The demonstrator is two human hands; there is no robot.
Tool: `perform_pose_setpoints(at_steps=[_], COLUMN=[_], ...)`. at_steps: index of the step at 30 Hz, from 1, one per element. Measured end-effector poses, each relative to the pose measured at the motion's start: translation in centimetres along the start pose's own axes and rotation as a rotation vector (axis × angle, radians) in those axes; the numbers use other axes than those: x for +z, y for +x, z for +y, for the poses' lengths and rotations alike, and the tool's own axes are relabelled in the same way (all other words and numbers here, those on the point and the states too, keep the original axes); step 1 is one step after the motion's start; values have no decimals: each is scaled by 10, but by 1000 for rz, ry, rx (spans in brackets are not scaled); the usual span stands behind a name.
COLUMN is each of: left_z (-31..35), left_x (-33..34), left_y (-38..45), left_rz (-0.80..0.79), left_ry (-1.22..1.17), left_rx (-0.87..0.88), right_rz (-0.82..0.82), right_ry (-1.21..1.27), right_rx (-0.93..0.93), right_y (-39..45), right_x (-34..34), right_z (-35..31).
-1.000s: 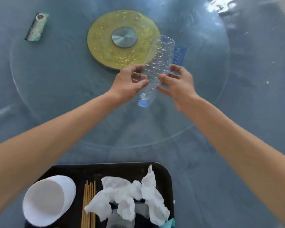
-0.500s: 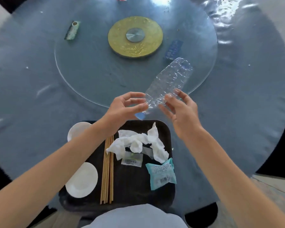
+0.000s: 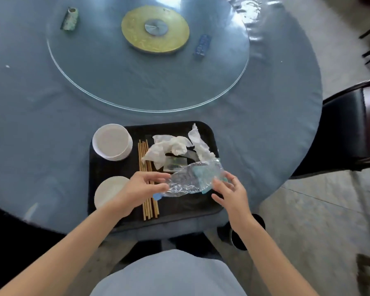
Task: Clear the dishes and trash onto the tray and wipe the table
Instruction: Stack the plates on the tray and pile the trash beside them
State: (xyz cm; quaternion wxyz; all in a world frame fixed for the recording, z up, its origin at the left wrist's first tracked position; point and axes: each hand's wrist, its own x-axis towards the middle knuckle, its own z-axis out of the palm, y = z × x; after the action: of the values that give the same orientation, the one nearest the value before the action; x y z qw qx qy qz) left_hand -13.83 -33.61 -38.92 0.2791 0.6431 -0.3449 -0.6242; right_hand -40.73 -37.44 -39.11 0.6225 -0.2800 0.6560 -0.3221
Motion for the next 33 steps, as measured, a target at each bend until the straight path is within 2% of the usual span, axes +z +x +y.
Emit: perform_pose_setpoints(at_steps=[4,11,17,23,30,33], left_z=[-33,-50,-58,-64,-63,-57], left_x=[5,29,35,31,35,36], left_y=[4,28,42,44,43,39], left_rz=[-46,11,91,205,166,157], left_ry=[126,334,510,547,626,718], left_rx=[-47,48,78,137,155,217], right_rz=[17,124,113,43,-4,-3], right_ry=[-88,-197,-460,-519,-573,-628], right_rx=[5,62,-21,-65,-75,-120], right_y=[-8,-12,7,24,26,22], right_x=[-9,-24,-26,-21,-25,-33], right_z=[45,90,93,92,85,74])
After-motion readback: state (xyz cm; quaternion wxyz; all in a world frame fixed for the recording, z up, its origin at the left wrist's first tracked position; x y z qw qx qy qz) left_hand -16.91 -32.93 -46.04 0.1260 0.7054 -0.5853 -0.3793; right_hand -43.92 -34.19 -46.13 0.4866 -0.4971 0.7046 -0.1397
